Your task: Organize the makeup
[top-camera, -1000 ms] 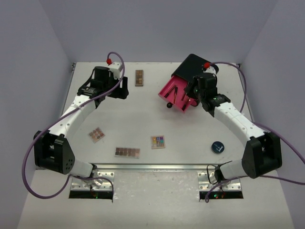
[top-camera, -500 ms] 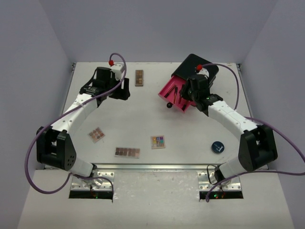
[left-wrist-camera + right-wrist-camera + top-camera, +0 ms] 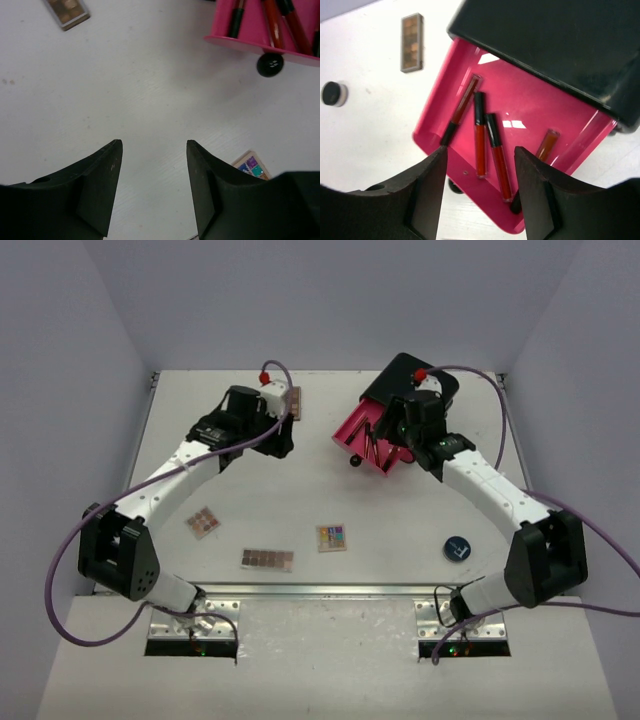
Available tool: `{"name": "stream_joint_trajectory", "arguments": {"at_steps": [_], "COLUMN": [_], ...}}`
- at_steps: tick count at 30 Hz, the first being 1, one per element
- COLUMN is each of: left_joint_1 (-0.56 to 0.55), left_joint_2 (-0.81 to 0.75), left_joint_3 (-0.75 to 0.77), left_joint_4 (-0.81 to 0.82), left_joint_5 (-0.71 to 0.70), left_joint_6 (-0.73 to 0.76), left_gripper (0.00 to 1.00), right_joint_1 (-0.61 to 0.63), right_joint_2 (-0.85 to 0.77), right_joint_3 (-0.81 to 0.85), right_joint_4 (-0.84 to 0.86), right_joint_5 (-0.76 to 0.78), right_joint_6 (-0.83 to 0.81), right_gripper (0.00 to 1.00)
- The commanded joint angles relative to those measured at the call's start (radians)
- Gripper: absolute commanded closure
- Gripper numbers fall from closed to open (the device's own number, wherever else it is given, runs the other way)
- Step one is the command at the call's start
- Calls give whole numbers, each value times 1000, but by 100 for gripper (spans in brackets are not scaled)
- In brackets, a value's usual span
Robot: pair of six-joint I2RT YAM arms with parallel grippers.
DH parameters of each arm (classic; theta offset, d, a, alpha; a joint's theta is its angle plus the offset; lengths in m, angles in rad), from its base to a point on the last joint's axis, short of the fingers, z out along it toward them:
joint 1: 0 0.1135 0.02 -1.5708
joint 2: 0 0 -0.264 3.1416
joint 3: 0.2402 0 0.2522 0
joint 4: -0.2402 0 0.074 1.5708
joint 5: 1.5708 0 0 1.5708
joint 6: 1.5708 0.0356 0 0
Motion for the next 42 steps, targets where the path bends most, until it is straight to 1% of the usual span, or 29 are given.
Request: {"name": "stream_joint_trajectory", "arguments": {"at_steps": [1, 3, 4, 6, 7, 11, 14, 16, 19, 23, 25, 28, 31, 38, 42], "left_joint_1": [-158, -223, -224, -291, -314, -394, -410, -411, -428, -467, -467, -467, -467, -467, -467], "left_joint_2": [13, 40, 41, 90, 121, 186, 243, 264, 297, 337, 356, 388, 406, 463, 464], "left_joint_3": [42, 61, 67, 90, 111, 147, 162, 180, 197, 220, 249, 267, 274, 319, 299], "left_joint_4": [59, 57, 57, 55, 50, 45, 43, 43, 43, 61, 67, 91, 107, 120, 165], "left_joint_5": [-54, -61, -75, -154, -168, -262, -300, -305, -261, -304, -337, -383, -384, -402, -425], "left_joint_6": [50, 51, 53, 53, 54, 69, 71, 65, 51, 46, 41, 45, 53, 52, 55], "left_gripper": [49, 50, 50, 50, 50, 48, 46, 46, 45, 43, 43, 45, 46, 50, 53], "right_joint_1": [-45, -109, -136, -202, -217, -264, -272, -272, -273, -278, -278, -279, -279, -281, -281], "right_joint_2": [-64, -53, -53, -20, -2, 120, 227, 297, 359, 401, 415, 441, 441, 419, 389], "right_joint_3": [162, 232, 256, 317, 338, 463, 588, 643, 684, 681, 678, 677, 646, 562, 501], "right_joint_4": [-35, -102, -103, -124, -123, -131, -157, -158, -159, -138, -123, -119, -99, -67, -19], "right_joint_5": [-35, -91, -103, -94, -69, -48, -62, -55, -26, -9, -14, -22, -24, -40, -75], "right_joint_6": [-89, -88, -88, -97, -105, -141, -187, -201, -216, -210, -219, -252, -269, -276, -277], "right_gripper": [43, 43, 43, 43, 43, 43, 43, 42, 42, 43, 43, 44, 44, 44, 44]}}
